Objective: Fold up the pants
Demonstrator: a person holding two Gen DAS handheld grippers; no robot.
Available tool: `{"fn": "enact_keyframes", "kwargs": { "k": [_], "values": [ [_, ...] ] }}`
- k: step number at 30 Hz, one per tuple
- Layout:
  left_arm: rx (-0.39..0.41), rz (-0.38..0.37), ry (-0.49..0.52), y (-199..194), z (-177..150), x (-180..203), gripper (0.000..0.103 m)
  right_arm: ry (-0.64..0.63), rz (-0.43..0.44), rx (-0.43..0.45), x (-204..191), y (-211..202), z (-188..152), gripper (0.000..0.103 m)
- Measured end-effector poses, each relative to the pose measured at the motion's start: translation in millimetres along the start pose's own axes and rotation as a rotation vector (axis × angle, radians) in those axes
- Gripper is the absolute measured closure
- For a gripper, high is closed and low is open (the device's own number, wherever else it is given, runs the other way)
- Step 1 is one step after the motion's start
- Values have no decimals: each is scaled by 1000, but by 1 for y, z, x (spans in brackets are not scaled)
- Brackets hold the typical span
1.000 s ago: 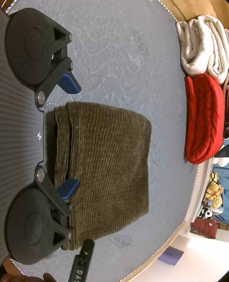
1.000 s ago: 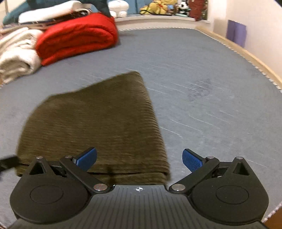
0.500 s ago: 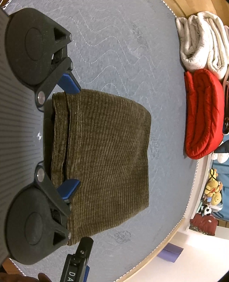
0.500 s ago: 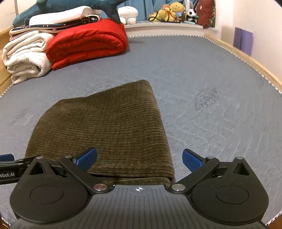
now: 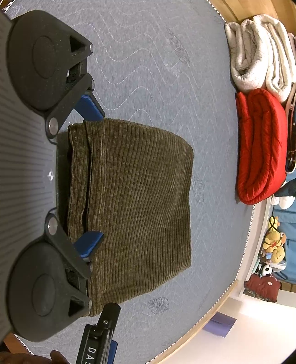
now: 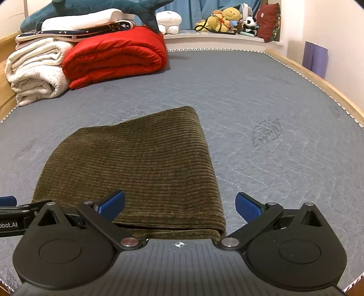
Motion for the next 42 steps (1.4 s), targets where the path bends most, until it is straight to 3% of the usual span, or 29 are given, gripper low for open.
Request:
{"fn": "enact_keyframes", "kwargs": {
  "k": [42],
  "values": [
    [15,-31,9,-4,0,3,0,-13,-1,4,0,0,-1,1]
  ]
}}
Point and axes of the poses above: each gripper's, at about its wrist camera, not at the fingertips, and y roughly the way its jaws point, x to its right, z to its top, the point moved 6 cm from there along y, roughly the way its jaws point, and after that the axes turned 15 degrees about x, right-handed, at the moved point
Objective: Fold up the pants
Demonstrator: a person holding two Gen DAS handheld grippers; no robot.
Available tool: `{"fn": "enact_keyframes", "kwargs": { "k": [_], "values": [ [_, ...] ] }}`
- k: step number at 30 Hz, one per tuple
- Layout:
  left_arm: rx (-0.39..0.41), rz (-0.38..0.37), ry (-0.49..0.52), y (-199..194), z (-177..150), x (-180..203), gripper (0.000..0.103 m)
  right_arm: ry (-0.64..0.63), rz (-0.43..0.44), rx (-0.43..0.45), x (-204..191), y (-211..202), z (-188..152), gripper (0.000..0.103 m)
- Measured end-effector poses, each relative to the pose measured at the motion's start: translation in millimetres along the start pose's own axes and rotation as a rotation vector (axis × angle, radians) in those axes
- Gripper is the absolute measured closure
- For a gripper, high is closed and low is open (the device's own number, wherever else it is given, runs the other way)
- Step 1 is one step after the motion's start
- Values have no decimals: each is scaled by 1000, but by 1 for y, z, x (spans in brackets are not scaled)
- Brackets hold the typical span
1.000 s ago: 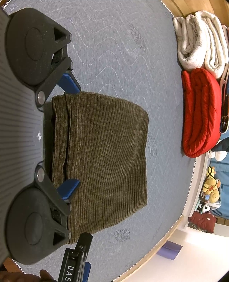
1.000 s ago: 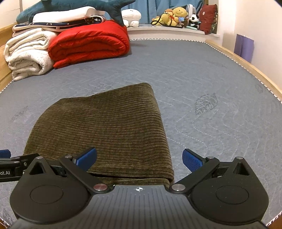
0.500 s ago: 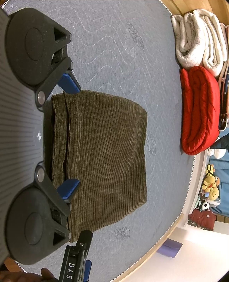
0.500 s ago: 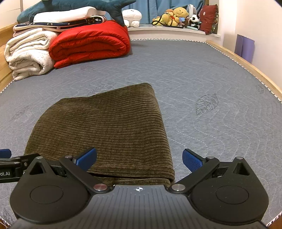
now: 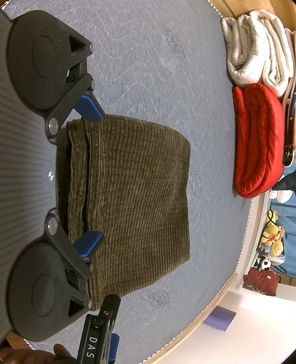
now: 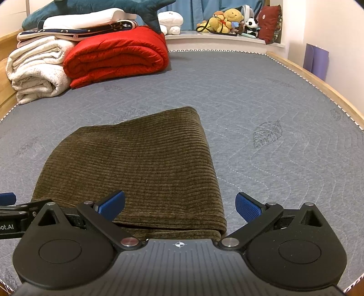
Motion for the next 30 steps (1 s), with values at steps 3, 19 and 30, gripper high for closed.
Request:
{"fn": "enact_keyframes", "kwargs": {
  "k": [3,19,30],
  "values": [
    [1,-5,3,-1,0,1,0,-2,0,1,-1,0,0,1],
    [1,-8,4,0,-1,3,0,-1,0,-1,-1,0,0,1],
    [6,-13,5,0,0,2,0,0,0,-1,-2,0,0,1]
  ]
}}
Point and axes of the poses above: each gripper's, at about its wrist camera, not at the fingertips, and y roughly the way its jaws point, x to its right, z to its top, the point moved 6 cm from there along y, roughly the way its jaws point, and after that the axes turned 15 degrees about x, right-handed, at the moved point
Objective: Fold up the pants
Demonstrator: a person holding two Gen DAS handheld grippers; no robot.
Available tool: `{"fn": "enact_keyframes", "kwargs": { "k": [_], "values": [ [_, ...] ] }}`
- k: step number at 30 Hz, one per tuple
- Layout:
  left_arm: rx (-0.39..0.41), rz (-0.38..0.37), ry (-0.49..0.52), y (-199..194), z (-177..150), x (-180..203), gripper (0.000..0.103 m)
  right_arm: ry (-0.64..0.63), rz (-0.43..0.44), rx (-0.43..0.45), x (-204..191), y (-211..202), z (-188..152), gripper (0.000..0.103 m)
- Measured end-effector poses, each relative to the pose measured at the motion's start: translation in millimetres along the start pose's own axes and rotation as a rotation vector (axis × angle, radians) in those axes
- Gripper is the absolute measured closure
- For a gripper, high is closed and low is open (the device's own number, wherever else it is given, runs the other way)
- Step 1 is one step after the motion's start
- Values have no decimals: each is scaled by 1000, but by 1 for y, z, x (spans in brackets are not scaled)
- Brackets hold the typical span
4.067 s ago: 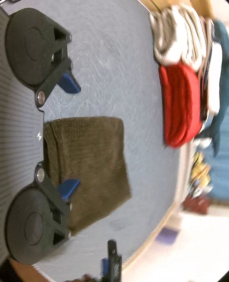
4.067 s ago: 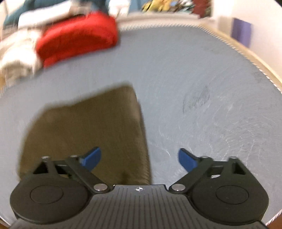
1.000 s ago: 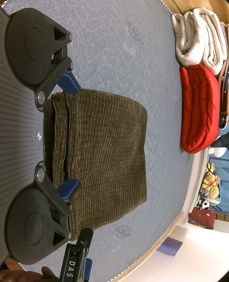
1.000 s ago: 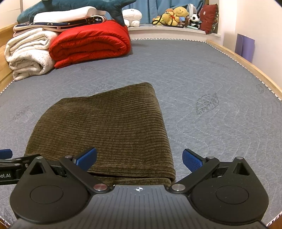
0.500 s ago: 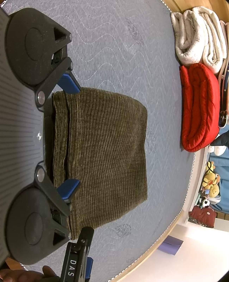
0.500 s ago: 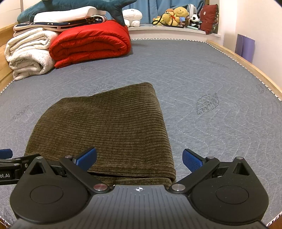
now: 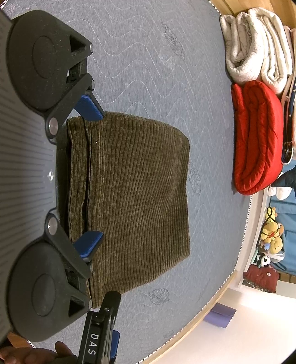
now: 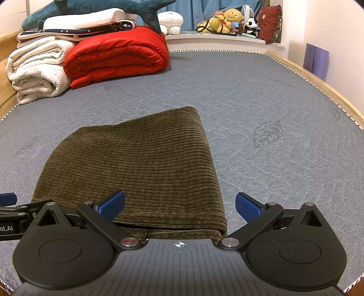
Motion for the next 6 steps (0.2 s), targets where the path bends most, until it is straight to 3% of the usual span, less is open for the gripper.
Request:
{"fn": "enact_keyframes", "kwargs": {
  "k": [6],
  "values": [
    [2,0,-1,-1,1,0,0,1,0,0,0,0,0,1]
  ]
}}
Point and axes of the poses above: each gripper's, at about its wrist camera, not at the fingertips, and y roughly the way its jaws point, x to its right, z to its top, the point moved 6 cm from there along y, roughly the way its jaws point, and after that the axes turned 15 degrees about x, right-handed, at the moved point
